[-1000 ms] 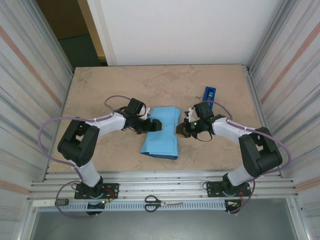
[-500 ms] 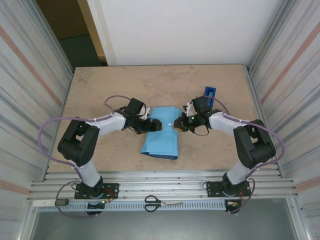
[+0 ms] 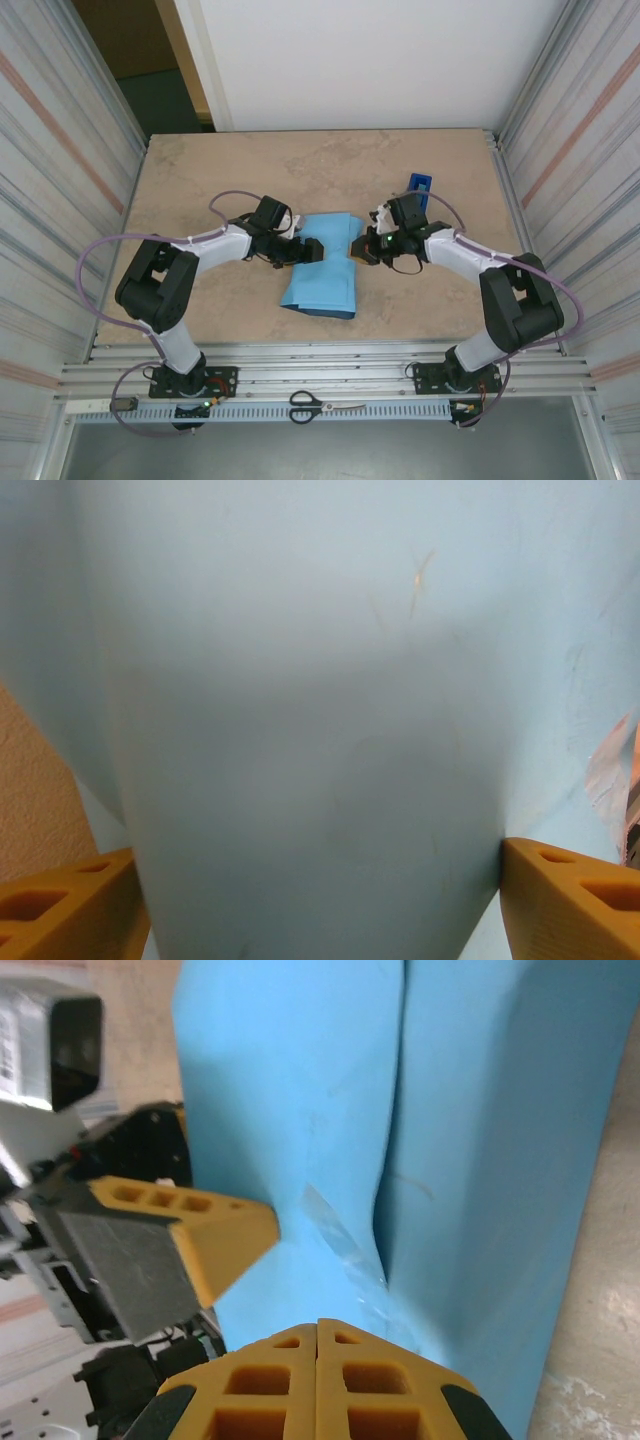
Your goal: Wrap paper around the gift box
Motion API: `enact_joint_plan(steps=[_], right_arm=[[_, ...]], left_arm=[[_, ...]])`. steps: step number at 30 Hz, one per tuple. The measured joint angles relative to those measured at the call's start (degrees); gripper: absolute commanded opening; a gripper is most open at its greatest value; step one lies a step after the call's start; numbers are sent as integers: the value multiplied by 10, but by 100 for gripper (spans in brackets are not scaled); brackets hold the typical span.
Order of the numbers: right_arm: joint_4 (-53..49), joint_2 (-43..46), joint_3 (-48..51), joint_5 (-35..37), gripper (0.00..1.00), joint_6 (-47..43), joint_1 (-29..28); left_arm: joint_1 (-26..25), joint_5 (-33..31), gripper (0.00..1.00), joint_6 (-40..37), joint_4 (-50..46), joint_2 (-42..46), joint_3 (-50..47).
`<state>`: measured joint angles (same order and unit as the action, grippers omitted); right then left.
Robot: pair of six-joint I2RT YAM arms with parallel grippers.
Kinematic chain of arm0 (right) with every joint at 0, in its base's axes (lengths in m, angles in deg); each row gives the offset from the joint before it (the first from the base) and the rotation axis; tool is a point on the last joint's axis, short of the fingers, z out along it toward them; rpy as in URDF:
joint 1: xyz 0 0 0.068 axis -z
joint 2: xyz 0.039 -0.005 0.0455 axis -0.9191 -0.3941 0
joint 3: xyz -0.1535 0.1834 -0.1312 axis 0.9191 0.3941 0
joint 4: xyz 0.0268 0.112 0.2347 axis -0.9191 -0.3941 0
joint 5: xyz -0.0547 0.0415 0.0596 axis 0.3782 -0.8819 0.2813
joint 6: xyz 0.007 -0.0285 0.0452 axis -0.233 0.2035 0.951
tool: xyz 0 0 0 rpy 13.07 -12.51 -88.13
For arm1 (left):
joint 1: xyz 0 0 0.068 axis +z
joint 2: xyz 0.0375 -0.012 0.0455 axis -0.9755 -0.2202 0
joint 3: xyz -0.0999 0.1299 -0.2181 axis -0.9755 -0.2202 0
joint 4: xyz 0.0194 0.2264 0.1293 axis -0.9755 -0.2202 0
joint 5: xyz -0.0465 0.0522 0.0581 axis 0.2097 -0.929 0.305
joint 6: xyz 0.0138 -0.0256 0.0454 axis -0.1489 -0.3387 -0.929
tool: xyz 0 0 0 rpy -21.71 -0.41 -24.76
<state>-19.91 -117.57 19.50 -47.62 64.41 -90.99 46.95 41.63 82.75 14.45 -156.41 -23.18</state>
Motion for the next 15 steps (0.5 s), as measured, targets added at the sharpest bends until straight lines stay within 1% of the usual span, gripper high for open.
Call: enact_joint_plan(steps=[4,8,11,13,14,15], right_arm=[[21,0,33,-5,0,6,-4],[19,8,34,0,8,12,-5],[-14,29,26,17,15,9,-6],[-37,45,10,34,16,3,-5],[-47,53,1,45,23,-2,-4],[-55,59,-7,55,33,-3,-4]], left_arm=[[0,0,84,0,0,0,0],[0,0,84,0,-2,0,2],[0,0,84,0,-12,4,9],[0,0,84,-1,-23,5,16],[-1,0,85,-1,-28,5,20],[-1,-1,85,-2,-33,5,23]])
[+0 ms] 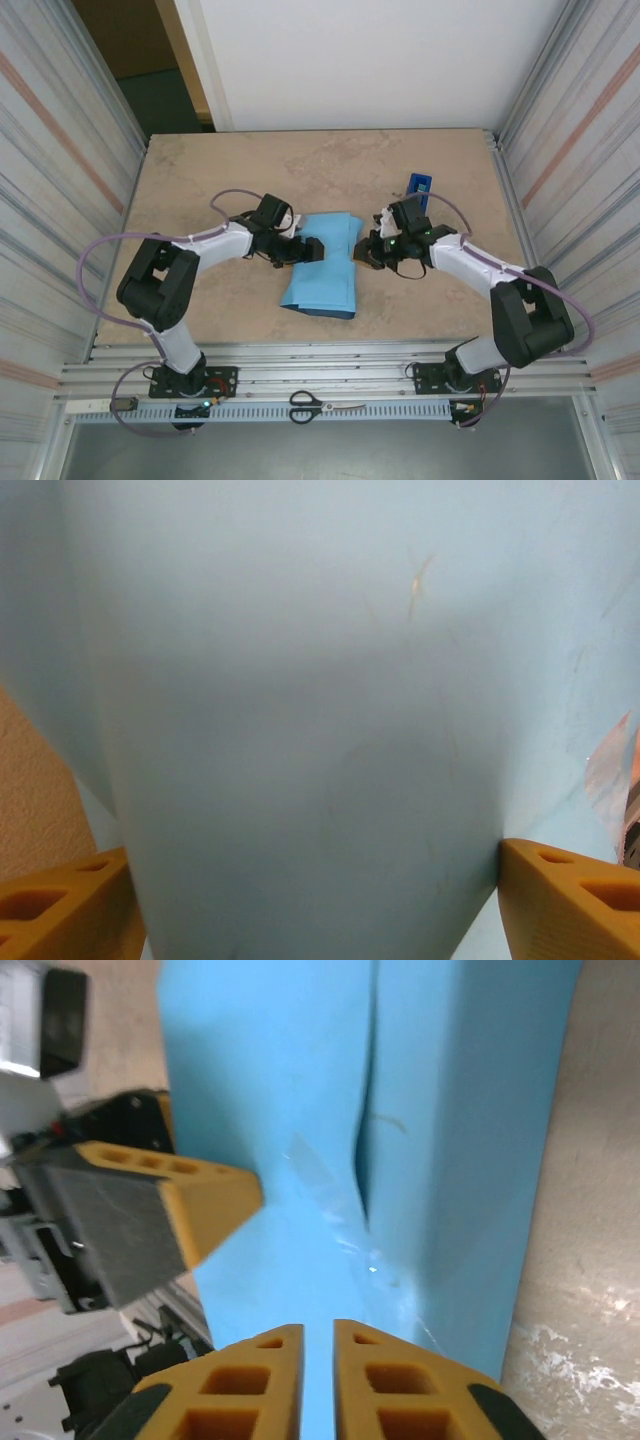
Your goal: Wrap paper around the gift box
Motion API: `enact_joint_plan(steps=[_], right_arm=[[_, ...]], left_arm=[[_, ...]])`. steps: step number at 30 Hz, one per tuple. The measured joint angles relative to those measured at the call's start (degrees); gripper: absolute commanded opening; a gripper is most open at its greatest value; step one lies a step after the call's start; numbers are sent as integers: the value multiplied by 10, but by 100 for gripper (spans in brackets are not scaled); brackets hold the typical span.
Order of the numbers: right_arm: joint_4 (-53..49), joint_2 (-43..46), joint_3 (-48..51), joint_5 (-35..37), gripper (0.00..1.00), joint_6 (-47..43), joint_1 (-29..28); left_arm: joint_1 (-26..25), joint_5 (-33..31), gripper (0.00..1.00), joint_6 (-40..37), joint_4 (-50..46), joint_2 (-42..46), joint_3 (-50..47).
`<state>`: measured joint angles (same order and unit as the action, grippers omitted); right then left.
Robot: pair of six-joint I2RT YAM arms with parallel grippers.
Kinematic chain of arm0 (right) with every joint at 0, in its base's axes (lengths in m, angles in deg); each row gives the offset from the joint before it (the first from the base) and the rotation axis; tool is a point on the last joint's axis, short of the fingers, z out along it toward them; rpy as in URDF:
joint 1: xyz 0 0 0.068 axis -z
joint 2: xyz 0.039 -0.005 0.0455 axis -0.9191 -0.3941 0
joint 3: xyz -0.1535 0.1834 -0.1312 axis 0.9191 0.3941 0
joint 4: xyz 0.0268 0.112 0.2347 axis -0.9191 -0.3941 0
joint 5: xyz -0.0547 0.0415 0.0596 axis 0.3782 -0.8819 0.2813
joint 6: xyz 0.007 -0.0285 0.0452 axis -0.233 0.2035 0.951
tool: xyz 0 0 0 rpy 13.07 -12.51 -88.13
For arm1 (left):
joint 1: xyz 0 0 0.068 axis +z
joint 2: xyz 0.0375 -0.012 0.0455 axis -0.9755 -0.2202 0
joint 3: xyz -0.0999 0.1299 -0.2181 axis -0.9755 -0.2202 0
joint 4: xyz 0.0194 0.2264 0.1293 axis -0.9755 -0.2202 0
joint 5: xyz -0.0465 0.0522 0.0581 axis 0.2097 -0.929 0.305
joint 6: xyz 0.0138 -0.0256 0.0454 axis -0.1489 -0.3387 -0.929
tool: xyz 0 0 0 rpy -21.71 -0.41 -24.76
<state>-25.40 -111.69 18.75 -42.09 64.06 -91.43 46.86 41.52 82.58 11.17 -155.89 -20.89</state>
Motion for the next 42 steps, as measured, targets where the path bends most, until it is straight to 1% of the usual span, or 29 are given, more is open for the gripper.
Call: enact_joint_plan(steps=[1,2,4,6,8,10,18,20,29,36,42], right_arm=[[-7,6,-9,14,44,-3,0],[-13,10,-15,27,53,-6,-1],[-23,14,-21,50,63,-13,-4],[-34,13,-22,67,69,-15,-5],[-43,12,-22,78,72,-16,-5],[-44,5,-25,79,74,-16,-3],[-37,-61,-57,72,77,-15,19],[-34,-79,-66,66,74,-16,24],[-12,-165,-134,-7,61,-18,28],[-17,-206,-184,-32,60,-32,29],[-33,-216,-201,-34,61,-41,35]], left_arm=[[-1,-2,85,-1,-6,-1,4],[-1,-3,86,-1,-14,-1,10],[-3,-7,87,-4,-30,-2,20],[-5,-12,90,-6,-47,-3,31],[-4,-14,92,-9,-61,-3,39],[-4,-13,93,-9,-69,-3,43],[12,-3,97,-9,-86,-3,53],[19,3,98,-9,-86,-3,53],[42,53,90,6,-55,-5,52],[47,59,87,18,-49,-38,54],[49,55,88,21,-56,-44,70]])
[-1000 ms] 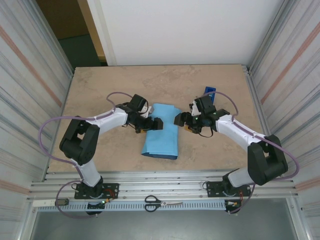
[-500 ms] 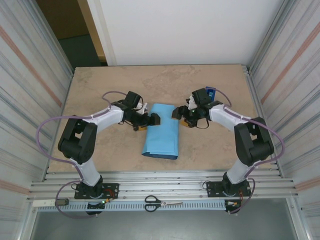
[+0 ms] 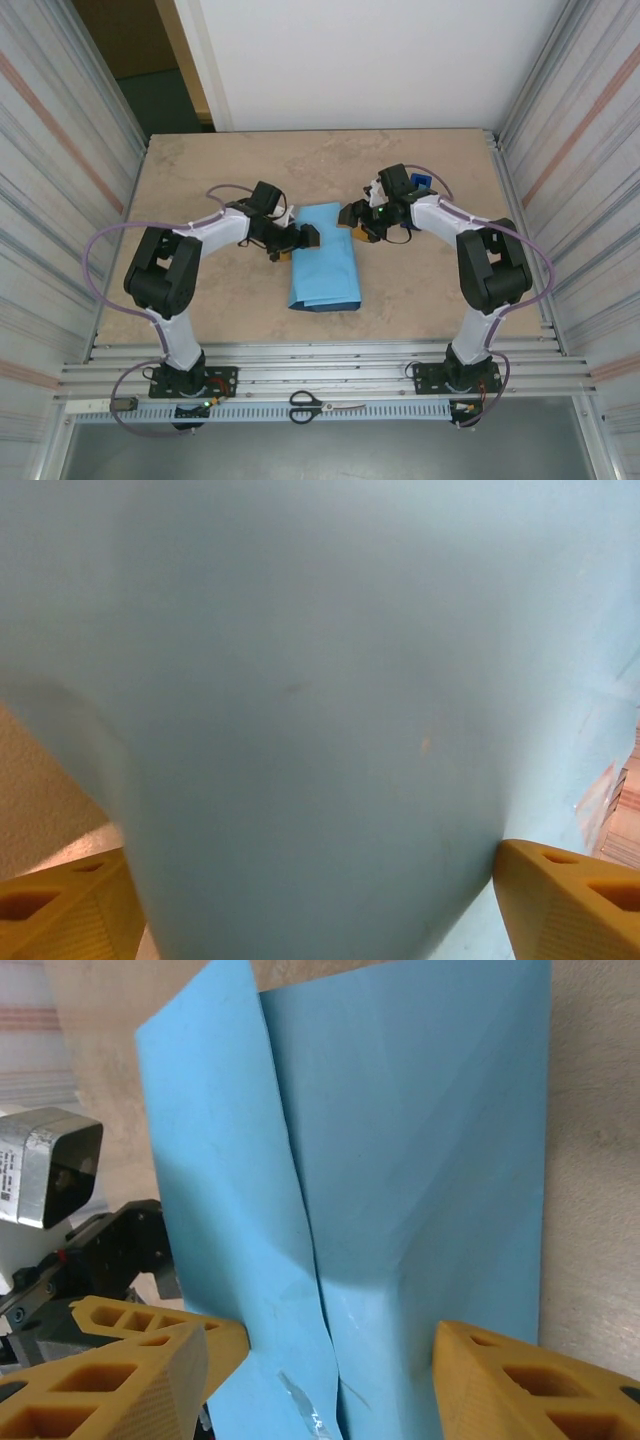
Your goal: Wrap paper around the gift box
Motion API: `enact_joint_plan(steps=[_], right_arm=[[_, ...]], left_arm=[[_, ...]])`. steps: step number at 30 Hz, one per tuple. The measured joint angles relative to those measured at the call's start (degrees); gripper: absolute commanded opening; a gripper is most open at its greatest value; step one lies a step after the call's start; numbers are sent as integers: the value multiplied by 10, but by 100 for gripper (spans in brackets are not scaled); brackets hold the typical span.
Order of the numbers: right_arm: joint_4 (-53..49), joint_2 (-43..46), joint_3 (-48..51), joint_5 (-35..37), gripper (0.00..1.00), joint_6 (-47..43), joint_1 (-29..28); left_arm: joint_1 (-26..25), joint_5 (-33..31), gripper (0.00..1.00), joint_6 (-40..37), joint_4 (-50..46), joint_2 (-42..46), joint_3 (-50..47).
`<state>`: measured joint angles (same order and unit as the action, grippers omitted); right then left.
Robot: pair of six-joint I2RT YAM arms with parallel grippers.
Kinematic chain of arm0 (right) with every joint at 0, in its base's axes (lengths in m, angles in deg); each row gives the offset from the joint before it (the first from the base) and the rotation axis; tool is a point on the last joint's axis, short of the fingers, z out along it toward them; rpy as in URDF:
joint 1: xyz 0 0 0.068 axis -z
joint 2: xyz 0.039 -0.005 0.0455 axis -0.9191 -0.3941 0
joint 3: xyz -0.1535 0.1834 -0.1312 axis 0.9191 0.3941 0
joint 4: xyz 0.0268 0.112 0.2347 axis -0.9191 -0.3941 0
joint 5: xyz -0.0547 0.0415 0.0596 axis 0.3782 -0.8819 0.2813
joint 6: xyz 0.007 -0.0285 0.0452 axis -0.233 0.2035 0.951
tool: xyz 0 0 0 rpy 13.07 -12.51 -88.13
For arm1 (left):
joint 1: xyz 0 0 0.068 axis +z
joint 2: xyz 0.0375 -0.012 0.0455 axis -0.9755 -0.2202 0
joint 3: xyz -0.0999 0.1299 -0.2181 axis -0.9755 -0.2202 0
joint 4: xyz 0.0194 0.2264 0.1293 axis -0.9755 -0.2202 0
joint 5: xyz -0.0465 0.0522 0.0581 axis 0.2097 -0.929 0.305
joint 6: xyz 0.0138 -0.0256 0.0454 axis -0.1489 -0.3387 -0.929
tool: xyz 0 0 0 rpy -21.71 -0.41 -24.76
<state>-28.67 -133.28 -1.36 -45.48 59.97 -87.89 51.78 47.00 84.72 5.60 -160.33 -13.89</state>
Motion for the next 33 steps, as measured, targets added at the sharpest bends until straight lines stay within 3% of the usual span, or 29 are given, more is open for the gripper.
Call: enact_joint_plan(steps=[7,12,13,14,23,28,33], right_arm=[[-27,43,20,30,74,-21,14],[-36,179,95,101,81,-31,20],[-37,210,108,119,87,-35,17],[-43,248,123,142,99,-41,11],[-14,582,276,319,98,-45,-11],[0,636,342,334,99,-38,9],[17,629,378,300,84,-41,2]], left_arm=[[1,-3,93,-1,-3,0,9],[1,-22,99,-3,-1,31,-13],[1,-29,99,-3,0,46,-24],[1,-37,99,-3,1,68,-39],[1,-138,99,-16,23,283,-150],[1,-206,99,-28,28,401,-205],[5,-253,99,-33,37,485,-243]])
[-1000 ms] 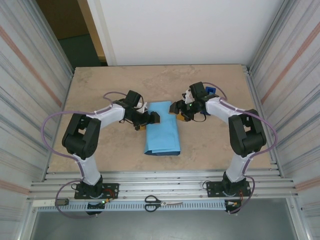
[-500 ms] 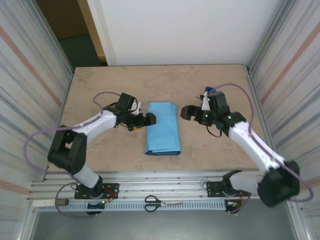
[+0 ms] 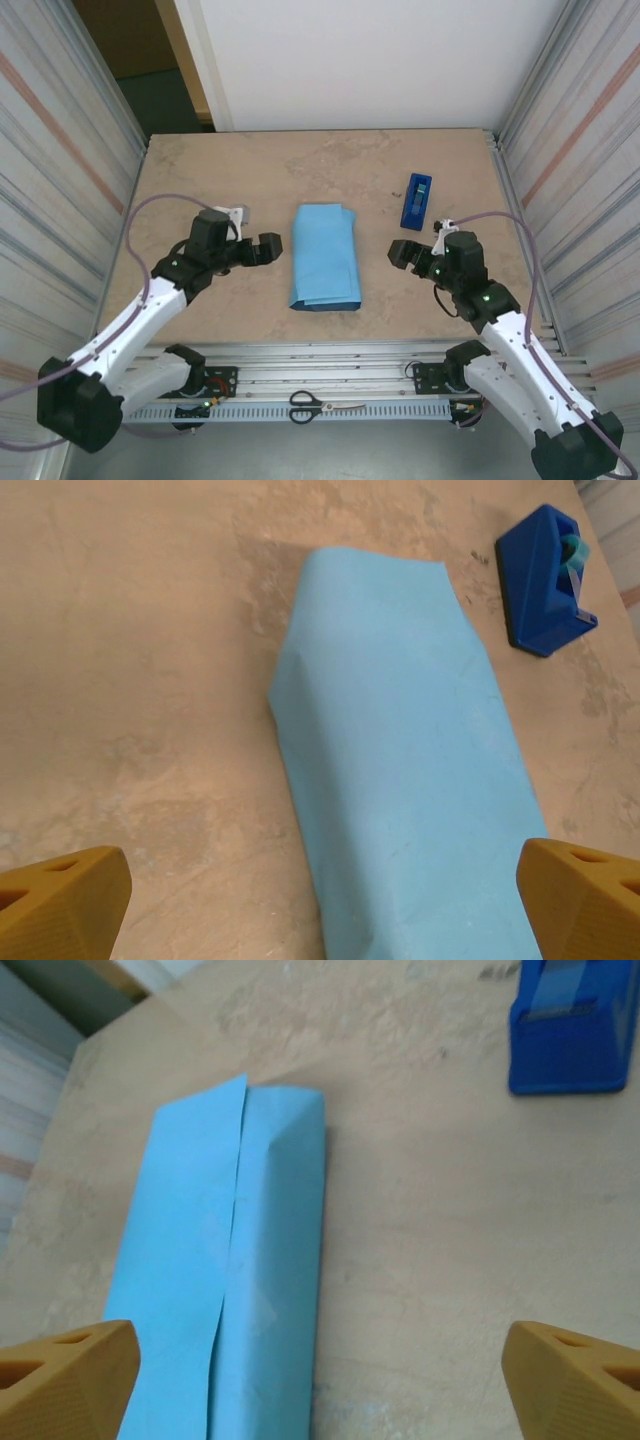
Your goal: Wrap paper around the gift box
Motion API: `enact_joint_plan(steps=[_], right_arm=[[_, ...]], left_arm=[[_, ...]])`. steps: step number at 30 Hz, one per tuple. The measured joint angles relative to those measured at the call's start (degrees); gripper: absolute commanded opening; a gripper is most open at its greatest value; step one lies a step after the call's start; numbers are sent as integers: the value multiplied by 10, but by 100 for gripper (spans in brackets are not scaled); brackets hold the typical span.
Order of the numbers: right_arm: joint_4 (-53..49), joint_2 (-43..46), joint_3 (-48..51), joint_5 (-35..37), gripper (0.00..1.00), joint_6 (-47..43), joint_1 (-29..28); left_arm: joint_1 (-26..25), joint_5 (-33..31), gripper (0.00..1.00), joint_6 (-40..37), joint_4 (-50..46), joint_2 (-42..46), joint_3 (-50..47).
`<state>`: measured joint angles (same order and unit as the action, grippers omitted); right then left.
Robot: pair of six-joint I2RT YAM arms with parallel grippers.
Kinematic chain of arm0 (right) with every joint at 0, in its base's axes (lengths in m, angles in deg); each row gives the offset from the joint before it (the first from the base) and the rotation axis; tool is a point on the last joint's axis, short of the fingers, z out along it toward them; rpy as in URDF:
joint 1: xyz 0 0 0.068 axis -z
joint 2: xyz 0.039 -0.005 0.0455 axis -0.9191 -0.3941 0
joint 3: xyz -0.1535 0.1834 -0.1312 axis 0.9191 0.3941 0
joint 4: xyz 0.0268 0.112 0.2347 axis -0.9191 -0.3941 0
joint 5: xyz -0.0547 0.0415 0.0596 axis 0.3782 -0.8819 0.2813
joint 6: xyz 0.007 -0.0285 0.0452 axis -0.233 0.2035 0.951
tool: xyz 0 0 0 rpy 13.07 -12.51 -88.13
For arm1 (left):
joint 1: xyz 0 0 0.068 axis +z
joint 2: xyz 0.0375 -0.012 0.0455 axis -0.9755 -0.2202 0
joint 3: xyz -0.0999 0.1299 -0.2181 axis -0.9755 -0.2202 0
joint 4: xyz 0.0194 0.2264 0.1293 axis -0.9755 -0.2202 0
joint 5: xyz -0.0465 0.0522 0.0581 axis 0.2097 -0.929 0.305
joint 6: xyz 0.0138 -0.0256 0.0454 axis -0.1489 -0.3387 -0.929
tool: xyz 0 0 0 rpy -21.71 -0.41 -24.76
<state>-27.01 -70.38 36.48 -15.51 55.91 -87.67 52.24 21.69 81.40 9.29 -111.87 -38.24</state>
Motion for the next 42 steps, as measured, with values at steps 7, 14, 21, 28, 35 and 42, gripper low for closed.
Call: enact_joint_plan(steps=[7,14,21,28,35,42], right_arm=[[4,-46,21,-25,72,-10,-90],[5,-104,21,-14,72,-9,-172],[30,-200,10,-20,62,-19,-179],[63,-268,-30,-48,63,-39,-176],[81,-287,-32,-67,56,-44,-170],[86,-316,-32,-69,53,-47,-170]], left_arm=[[38,78,99,24,16,27,-50],[15,164,99,44,34,-47,-60],[-21,162,99,42,17,-159,7],[-36,154,97,37,15,-245,68],[-43,154,89,22,9,-300,98],[-56,150,81,11,6,-338,102]])
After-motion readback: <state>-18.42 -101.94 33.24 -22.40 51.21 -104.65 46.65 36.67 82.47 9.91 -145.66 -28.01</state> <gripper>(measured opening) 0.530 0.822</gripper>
